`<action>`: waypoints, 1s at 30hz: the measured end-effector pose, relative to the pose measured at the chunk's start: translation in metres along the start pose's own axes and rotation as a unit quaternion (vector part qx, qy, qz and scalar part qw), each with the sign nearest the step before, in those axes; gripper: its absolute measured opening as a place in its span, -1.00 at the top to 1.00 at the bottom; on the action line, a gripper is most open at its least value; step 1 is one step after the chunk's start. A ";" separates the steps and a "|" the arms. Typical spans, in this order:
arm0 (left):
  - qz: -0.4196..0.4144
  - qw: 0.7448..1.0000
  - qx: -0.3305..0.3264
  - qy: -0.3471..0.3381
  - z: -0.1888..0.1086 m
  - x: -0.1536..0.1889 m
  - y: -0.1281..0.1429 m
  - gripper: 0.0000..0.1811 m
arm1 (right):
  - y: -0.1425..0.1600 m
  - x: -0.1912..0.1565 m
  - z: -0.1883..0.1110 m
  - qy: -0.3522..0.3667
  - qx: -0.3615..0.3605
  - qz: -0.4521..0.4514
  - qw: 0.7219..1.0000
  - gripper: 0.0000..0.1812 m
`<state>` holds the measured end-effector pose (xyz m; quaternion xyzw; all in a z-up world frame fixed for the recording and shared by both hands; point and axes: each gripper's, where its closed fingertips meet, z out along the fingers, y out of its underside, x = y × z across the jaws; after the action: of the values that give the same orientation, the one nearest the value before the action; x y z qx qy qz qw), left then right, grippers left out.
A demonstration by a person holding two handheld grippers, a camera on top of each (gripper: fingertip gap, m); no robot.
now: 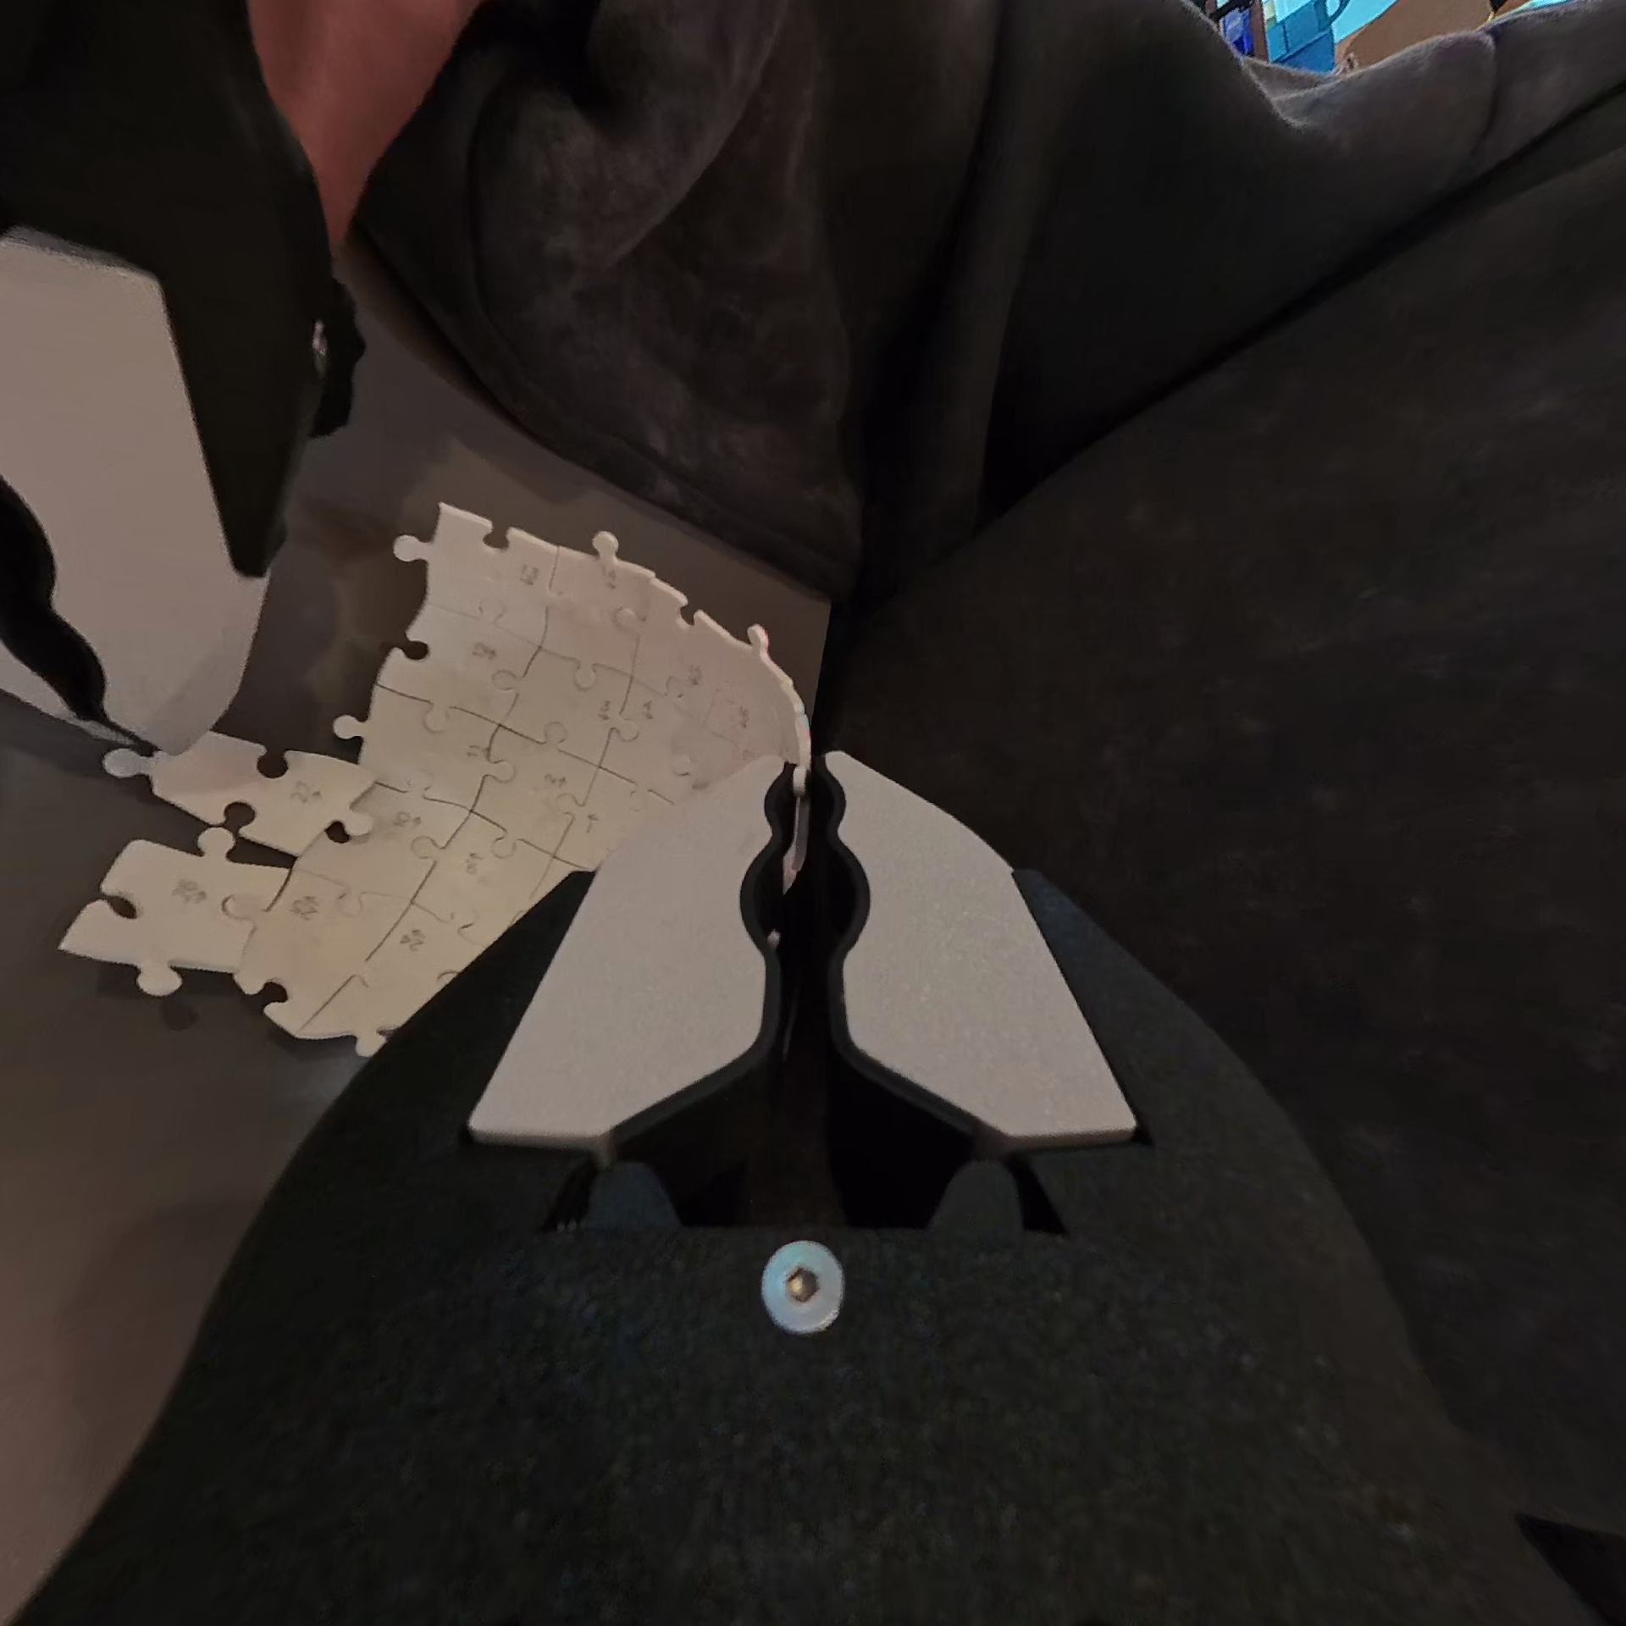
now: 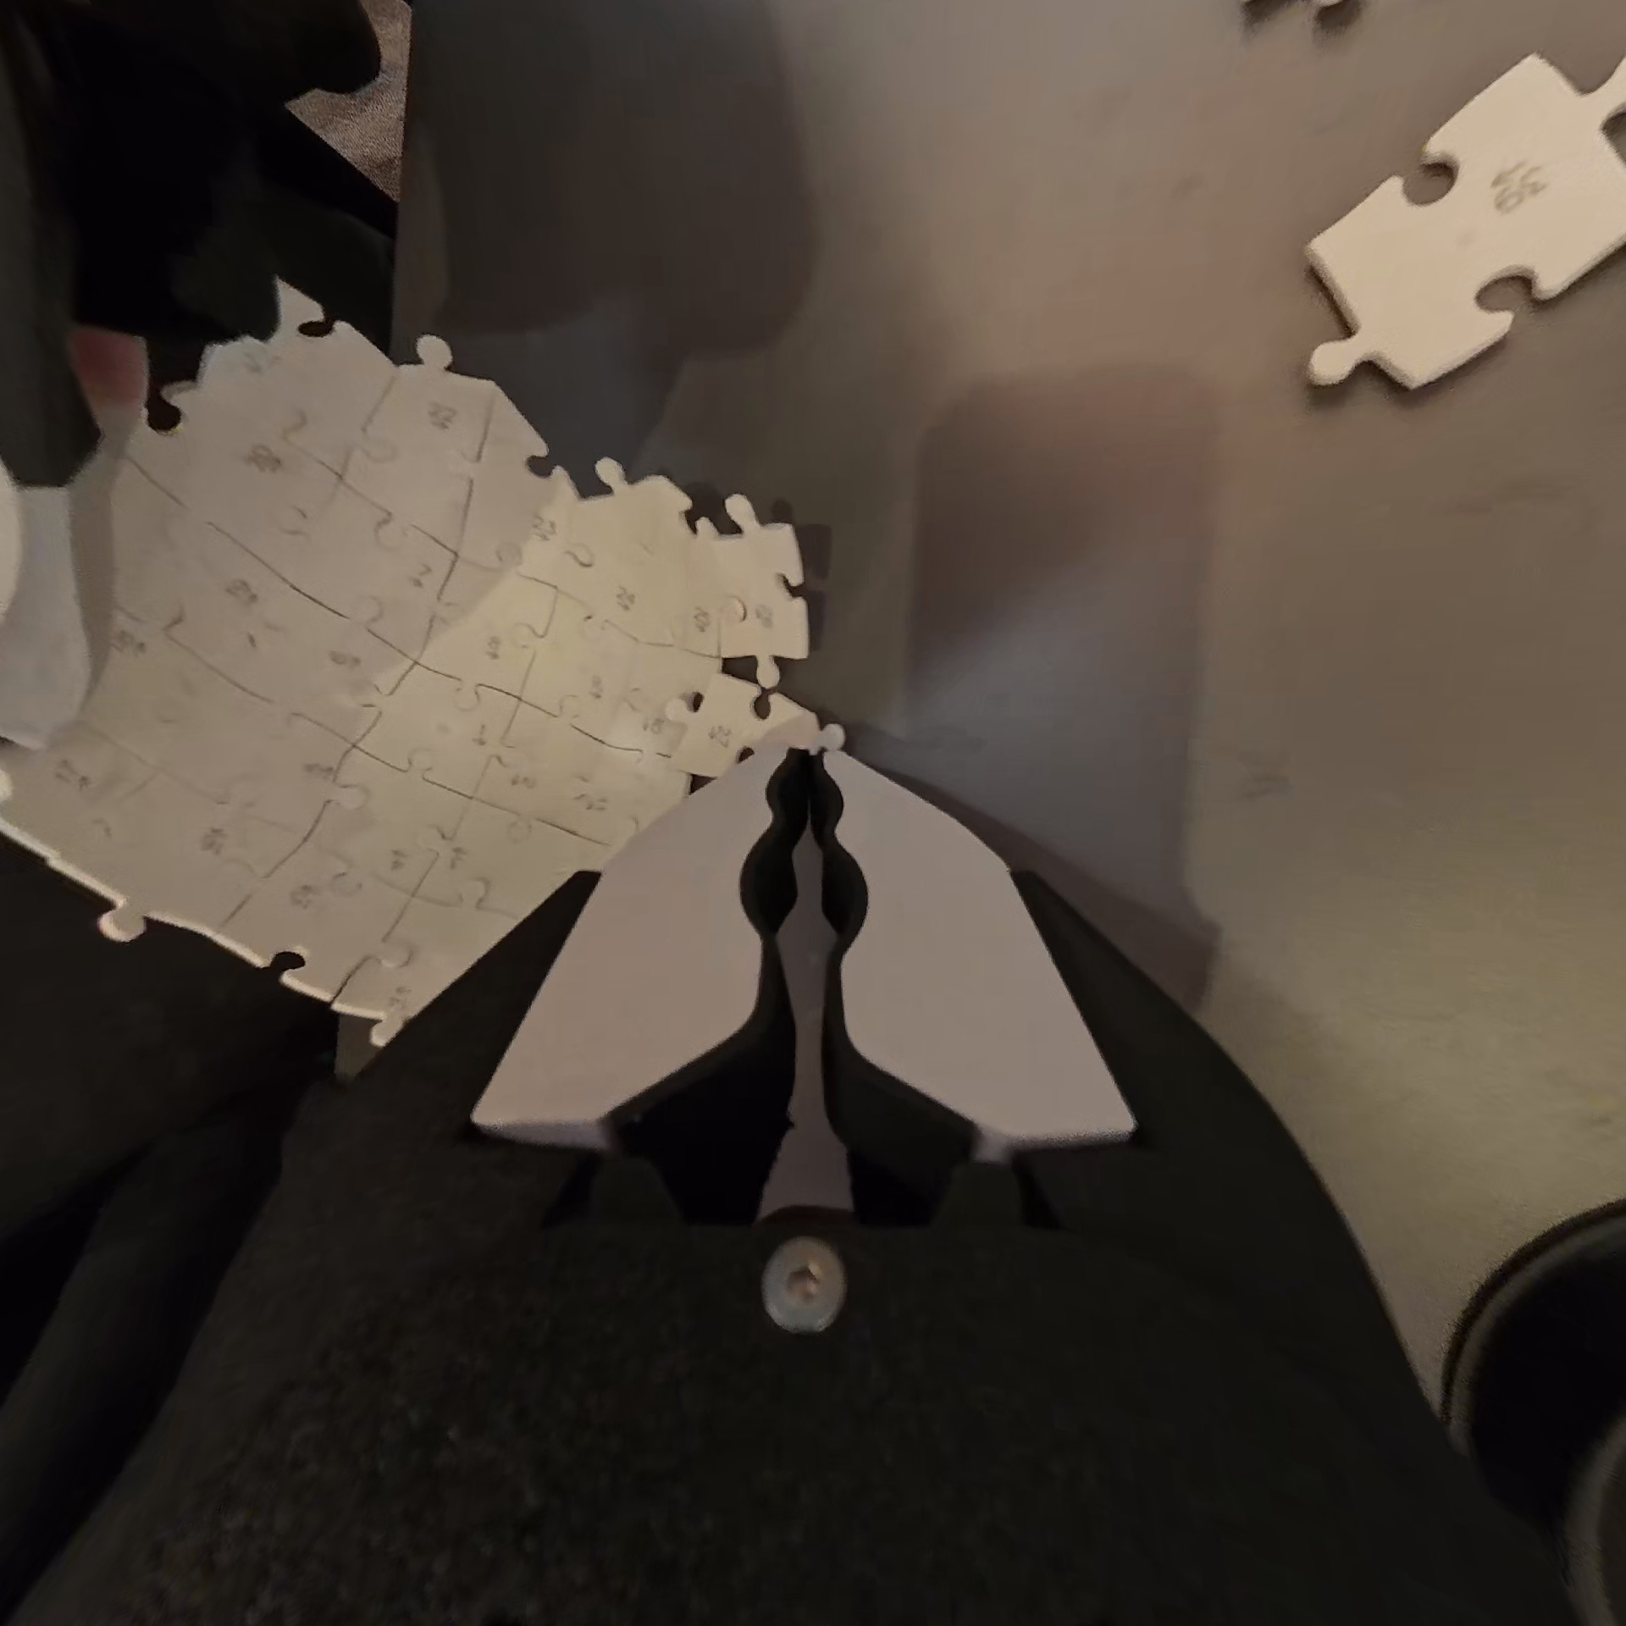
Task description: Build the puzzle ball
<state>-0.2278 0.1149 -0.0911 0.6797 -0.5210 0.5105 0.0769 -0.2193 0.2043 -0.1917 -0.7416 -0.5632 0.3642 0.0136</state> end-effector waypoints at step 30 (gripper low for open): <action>0.130 0.990 -0.037 -0.042 0.007 0.018 0.048 0.98 | -0.022 -0.025 0.015 0.010 0.109 0.017 0.994 0.72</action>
<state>-0.2621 0.0775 -0.1008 0.6237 -0.6263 0.4676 0.0134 -0.2480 0.1852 -0.1803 -0.7489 -0.5074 0.4158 0.0937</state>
